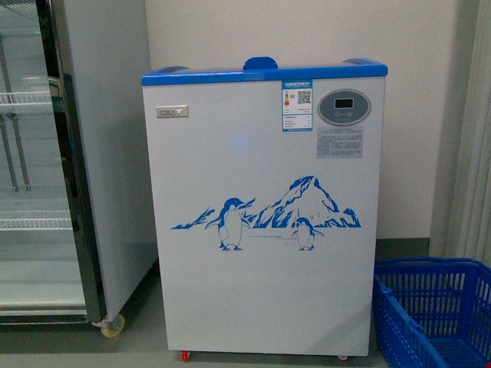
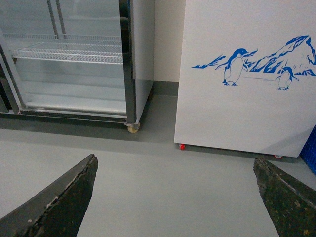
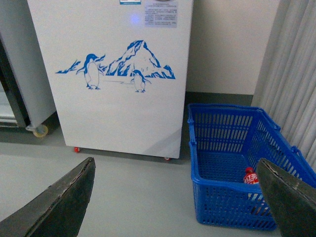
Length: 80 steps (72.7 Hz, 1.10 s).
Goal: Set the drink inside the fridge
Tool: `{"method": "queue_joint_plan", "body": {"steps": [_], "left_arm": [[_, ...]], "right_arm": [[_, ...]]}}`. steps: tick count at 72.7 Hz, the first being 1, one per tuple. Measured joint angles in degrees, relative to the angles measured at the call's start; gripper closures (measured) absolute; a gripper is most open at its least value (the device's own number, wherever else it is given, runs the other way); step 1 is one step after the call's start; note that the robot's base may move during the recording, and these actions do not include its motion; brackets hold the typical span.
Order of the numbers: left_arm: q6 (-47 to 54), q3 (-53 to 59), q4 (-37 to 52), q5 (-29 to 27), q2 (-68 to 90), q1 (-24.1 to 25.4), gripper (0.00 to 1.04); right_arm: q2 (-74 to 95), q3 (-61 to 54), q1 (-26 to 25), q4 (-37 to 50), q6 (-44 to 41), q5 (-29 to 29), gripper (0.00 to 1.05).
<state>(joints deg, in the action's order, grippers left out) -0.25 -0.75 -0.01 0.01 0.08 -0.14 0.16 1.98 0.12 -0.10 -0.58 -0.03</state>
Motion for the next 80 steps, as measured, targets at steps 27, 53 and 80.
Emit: {"method": "queue_joint_plan", "body": {"steps": [27, 53, 80], "left_arm": [[0.00, -0.02, 0.00, -0.02, 0.00, 0.00, 0.08], [0.00, 0.00, 0.00, 0.00, 0.00, 0.00, 0.08], [0.00, -0.02, 0.00, -0.02, -0.02, 0.00, 0.08]], "right_arm": [[0.00, 0.00, 0.00, 0.00, 0.00, 0.00, 0.07], [0.00, 0.00, 0.00, 0.00, 0.00, 0.00, 0.07], [-0.02, 0.00, 0.00, 0.00, 0.00, 0.00, 0.07]]}}
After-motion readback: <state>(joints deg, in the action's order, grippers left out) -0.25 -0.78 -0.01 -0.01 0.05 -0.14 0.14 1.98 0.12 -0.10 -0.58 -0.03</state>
